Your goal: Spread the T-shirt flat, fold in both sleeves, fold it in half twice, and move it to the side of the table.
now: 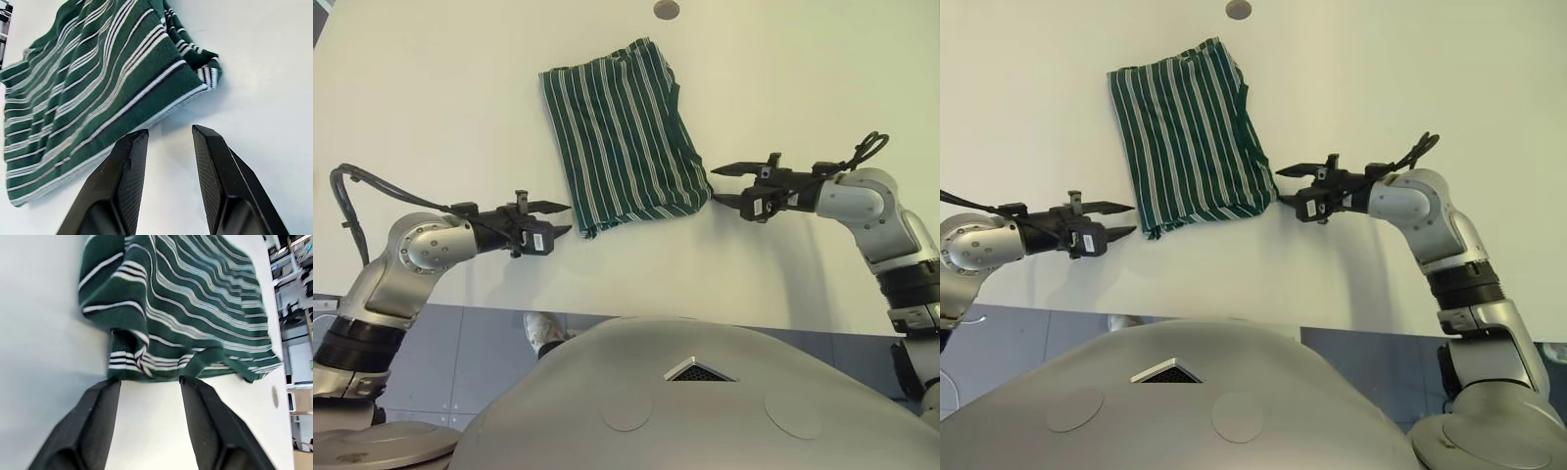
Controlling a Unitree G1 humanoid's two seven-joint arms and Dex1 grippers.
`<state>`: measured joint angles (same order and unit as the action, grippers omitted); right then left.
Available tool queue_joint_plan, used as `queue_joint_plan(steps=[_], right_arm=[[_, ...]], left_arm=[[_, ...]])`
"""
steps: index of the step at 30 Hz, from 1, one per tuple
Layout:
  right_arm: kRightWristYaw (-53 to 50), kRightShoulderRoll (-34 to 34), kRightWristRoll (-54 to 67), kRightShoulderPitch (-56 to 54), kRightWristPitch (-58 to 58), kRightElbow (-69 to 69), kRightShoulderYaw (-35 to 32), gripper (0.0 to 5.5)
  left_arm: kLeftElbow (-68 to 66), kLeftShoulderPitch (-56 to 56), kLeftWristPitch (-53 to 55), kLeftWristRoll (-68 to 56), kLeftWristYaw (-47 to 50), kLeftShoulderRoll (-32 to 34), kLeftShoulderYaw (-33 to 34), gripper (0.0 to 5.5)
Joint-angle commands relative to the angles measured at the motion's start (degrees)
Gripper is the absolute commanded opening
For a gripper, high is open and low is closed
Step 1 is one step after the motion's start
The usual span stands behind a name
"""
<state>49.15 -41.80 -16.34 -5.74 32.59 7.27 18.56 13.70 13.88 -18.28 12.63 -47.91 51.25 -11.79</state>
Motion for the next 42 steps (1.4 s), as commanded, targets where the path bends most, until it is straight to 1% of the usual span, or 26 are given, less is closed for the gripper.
queue_joint_plan(steps=[1,4,5,7,8,9,10,12,13,15,17,19,21,25,28,29,31,32,34,36,38,40,42], right_arm=[[-0.96,1.76,-4.25,-2.02,4.12,4.56,4.49,1.64],[-1.35,2.55,-4.40,-3.28,4.51,6.98,6.07,1.03],[-1.29,2.73,-4.24,-3.75,3.68,7.89,6.30,0.73],[0.53,2.85,-2.14,-3.85,0.61,8.19,6.54,0.26],[3.14,2.83,1.23,-3.20,-3.05,6.46,6.43,0.15],[6.44,2.32,5.36,-2.24,-7.77,3.31,6.37,0.07],[10.17,1.12,9.78,-1.26,-13.44,-0.89,6.30,0.06],[17.76,-3.90,16.30,-0.04,-25.18,-10.96,5.92,0.06],[21.79,-7.27,21.79,0.45,-32.55,-17.48,5.08,0.06],[27.22,-12.14,32.71,0.22,-44.71,-27.89,2.15,0.06],[24.96,-8.49,39.82,-7.12,-53.73,-27.59,-2.02,0.06],[20.24,-3.10,40.02,-15.63,-58.98,-20.41,-3.49,0.06],[17.13,1.83,37.63,-21.92,-61.04,-12.15,-2.23,0.06],[9.72,12.19,29.57,-31.10,-61.58,5.80,2.33,0.06],[3.56,19.71,26.20,-37.24,-60.64,19.85,1.47,0.06],[2.27,21.30,25.16,-38.34,-59.79,23.17,1.19,0.43],[0.11,23.44,23.76,-39.62,-57.90,27.86,0.30,0.84],[-1.70,24.29,23.26,-39.97,-56.35,29.66,-0.64,0.94],[-5.78,25.78,23.89,-40.65,-52.74,31.71,-4.57,0.94],[-5.66,26.65,26.09,-40.10,-51.08,29.76,-7.97,0.94],[-2.33,27.27,26.98,-37.27,-51.57,25.78,-7.35,0.94],[1.00,27.98,27.24,-33.53,-53.99,21.49,-4.76,0.59],[3.49,28.60,27.58,-29.49,-57.46,17.30,-1.63,0.09]], left_arm=[[-3.04,-3.33,0.50,5.55,2.56,-3.88,-3.74,1.67],[-3.37,-5.11,0.18,6.42,3.19,-5.32,-5.32,1.67],[-3.44,-5.52,0.20,6.39,3.09,-5.47,-5.75,1.67],[-3.62,-5.69,1.29,3.65,1.33,-5.72,-6.26,1.22],[-3.63,-5.36,2.37,1.80,-0.54,-5.38,-6.60,1.12],[-3.20,-4.67,4.51,-0.73,-3.13,-4.66,-6.84,0.89],[-2.20,-3.69,7.55,-3.38,-5.84,-3.70,-6.95,0.70],[1.29,-1.59,15.79,-10.17,-11.53,-1.17,-6.59,0.24],[5.95,-0.04,23.20,-16.93,-14.42,0.86,-5.49,0.03],[16.18,1.40,38.30,-33.55,-17.29,4.42,-0.84,0.00],[18.54,-4.72,49.00,-45.43,-14.52,2.67,5.40,0.00],[13.37,-14.30,54.55,-49.33,-9.87,-1.38,8.78,0.00],[6.82,-20.57,57.88,-46.54,-4.86,-3.43,8.51,0.00],[-1.77,-26.35,61.51,-40.30,4.60,-7.86,6.75,0.00],[-6.42,-29.00,63.25,-36.14,10.17,-11.53,5.18,0.00],[-7.85,-29.90,63.98,-35.28,11.56,-12.69,4.88,0.00],[-9.70,-31.33,65.27,-34.06,13.56,-14.69,4.58,0.44],[-10.41,-31.92,66.10,-33.70,15.06,-16.10,5.01,0.69],[-12.03,-32.78,68.03,-33.15,18.65,-18.81,6.87,0.69],[-14.74,-33.69,68.76,-32.86,23.84,-21.63,11.09,0.69],[-17.15,-34.04,67.82,-31.84,27.66,-22.63,14.80,0.69],[-18.50,-33.96,66.32,-30.98,29.25,-22.70,17.05,0.72],[-18.90,-34.01,64.87,-30.92,29.70,-22.90,18.63,0.72]])
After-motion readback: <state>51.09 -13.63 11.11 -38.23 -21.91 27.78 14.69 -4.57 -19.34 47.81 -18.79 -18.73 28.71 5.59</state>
